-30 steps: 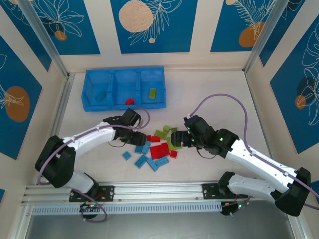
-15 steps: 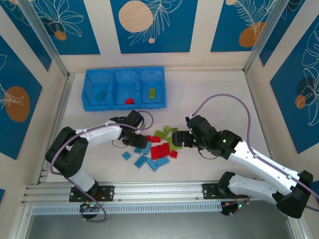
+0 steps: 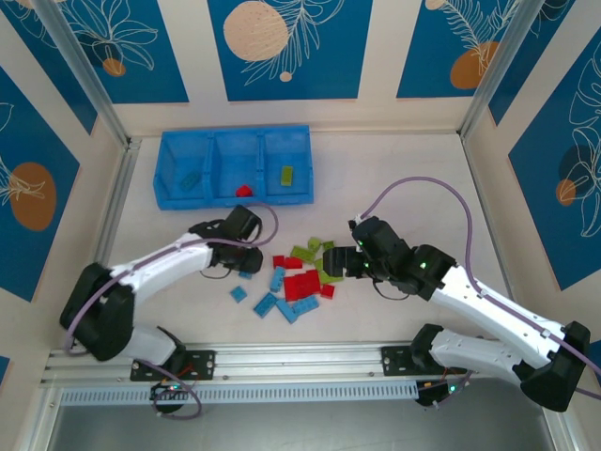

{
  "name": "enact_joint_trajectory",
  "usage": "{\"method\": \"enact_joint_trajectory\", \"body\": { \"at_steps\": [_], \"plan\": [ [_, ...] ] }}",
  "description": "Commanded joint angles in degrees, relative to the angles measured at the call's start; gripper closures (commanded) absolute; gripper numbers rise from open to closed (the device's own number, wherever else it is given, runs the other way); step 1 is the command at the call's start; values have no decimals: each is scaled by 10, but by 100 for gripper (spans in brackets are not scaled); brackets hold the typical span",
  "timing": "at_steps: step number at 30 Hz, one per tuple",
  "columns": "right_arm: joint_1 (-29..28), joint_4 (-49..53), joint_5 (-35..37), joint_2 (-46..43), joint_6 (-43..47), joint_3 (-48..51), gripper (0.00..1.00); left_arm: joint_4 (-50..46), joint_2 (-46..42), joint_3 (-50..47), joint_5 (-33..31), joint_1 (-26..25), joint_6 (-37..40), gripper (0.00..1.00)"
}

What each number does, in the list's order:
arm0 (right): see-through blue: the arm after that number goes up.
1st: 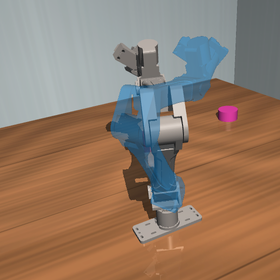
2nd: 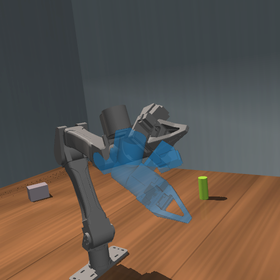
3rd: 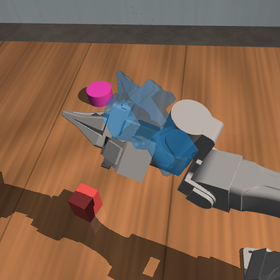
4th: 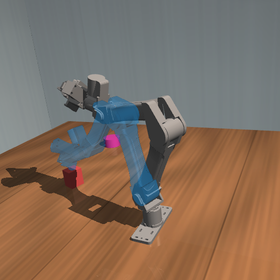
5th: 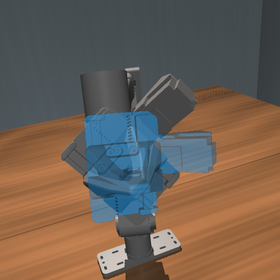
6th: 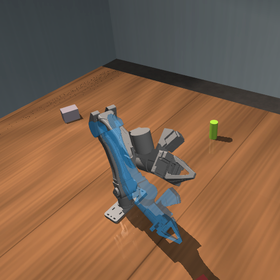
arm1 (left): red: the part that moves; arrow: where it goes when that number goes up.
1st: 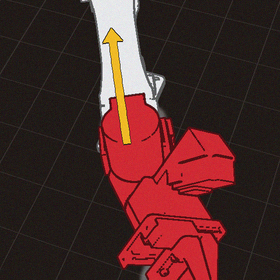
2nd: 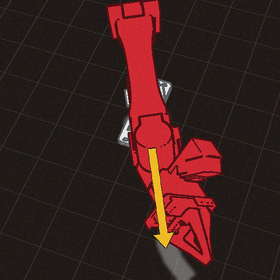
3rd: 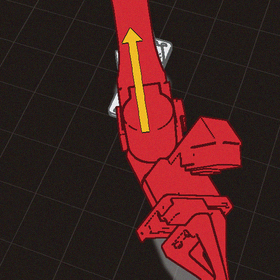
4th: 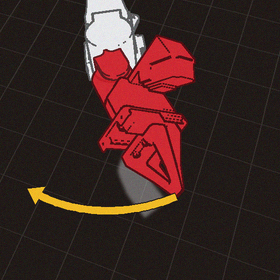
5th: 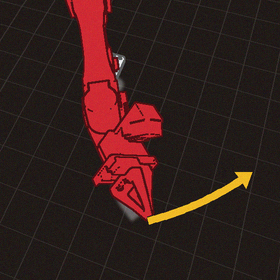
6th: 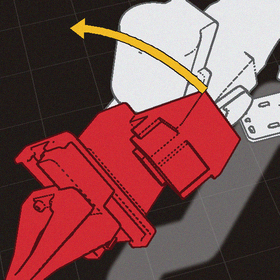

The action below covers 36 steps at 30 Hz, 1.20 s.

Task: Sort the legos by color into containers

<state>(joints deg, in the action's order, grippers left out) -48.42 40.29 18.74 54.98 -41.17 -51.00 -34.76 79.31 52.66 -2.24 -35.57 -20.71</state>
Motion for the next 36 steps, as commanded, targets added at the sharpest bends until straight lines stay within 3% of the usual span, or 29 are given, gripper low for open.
{"method": "enact_joint_trajectory", "body": {
  "at_steps": [1,6,10,16,22,26,29,33,36],
  "plan": [
    [-7,-13,-17,-1,-7,-23,17,-9,-57,78,-42,55,20,74],
    [-11,-33,-24,16,-1,-35,17,62,-26,165,-106,211,19,75],
    [-17,-28,-26,23,3,-43,17,86,94,262,-79,308,-22,75],
    [-21,-13,-19,12,3,-45,17,-20,312,484,-85,353,-19,71],
    [-27,-3,0,-10,-10,-36,17,-59,398,572,-76,361,-20,54],
    [-28,1,14,-33,-20,-17,17,-69,380,582,-66,363,-26,44],
    [-26,-3,36,-43,-32,-3,16,-59,321,549,-34,361,-48,43],
    [-3,-9,62,-27,-25,8,16,10,160,412,52,340,-82,44],
    [31,-13,62,5,1,7,13,37,33,315,89,274,-62,44]
  ]
}}
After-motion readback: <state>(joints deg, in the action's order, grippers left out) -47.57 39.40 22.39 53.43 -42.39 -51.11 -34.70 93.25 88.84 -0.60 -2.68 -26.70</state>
